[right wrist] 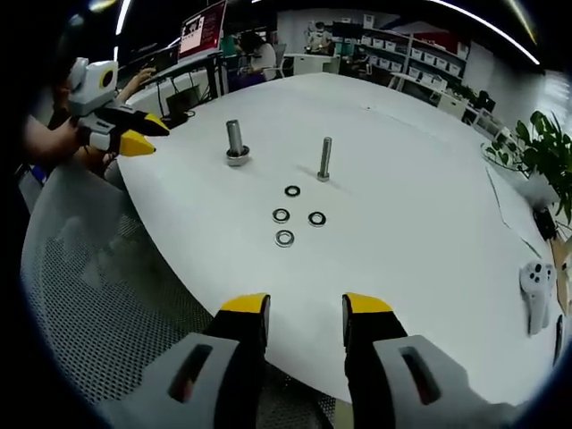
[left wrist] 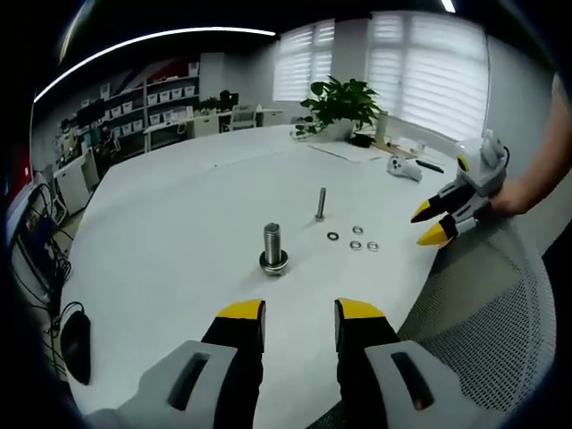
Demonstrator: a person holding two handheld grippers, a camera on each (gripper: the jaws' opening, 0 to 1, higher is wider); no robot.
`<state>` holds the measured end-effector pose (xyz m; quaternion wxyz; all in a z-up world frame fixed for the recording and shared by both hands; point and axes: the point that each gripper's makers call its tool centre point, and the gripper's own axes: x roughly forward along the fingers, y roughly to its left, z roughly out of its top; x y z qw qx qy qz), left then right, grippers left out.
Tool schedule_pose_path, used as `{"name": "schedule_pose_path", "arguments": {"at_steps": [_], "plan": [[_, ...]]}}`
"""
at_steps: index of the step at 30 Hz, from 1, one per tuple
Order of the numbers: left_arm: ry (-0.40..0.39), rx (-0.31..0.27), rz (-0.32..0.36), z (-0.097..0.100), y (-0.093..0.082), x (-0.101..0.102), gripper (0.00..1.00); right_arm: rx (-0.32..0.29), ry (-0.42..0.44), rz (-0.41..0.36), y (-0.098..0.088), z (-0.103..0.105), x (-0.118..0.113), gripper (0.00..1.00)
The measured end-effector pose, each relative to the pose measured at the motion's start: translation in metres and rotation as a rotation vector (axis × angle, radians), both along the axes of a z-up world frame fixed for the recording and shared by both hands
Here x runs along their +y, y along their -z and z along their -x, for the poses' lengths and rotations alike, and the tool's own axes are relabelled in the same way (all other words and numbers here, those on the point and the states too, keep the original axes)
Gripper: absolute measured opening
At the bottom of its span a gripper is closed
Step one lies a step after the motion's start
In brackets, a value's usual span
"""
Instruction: Place the washer onto the threaded stud by aligning its center hole with the stud, sliding it down to the base, and recovering from edge contact or off-axis alignment until the washer reaches the visible bottom stop.
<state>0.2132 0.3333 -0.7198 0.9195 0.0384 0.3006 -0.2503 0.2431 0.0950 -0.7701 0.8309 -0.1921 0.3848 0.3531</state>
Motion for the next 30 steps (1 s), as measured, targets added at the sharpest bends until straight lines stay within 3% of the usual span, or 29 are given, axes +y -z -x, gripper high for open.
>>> {"name": "schedule_pose_path", "arguments": {"at_steps": [6, 14, 24, 30], "plan": [[0.021, -0.001, -0.011, 0.002, 0.001, -0.003, 0.29, 0.004, -0.036, 0.031, -0.001, 0.003, 0.003, 0.35], [0.020, 0.002, -0.006, 0.004, 0.000, -0.002, 0.29, -0.013, -0.087, 0.055, -0.013, -0.017, 0.017, 0.36], [0.021, 0.004, 0.001, 0.005, 0.000, -0.003, 0.29, 0.008, -0.135, 0.083, -0.011, -0.034, 0.033, 0.35], [0.030, 0.005, -0.003, 0.006, 0.000, -0.003, 0.29, 0.021, -0.190, 0.105, -0.007, -0.033, 0.045, 0.35]]}}
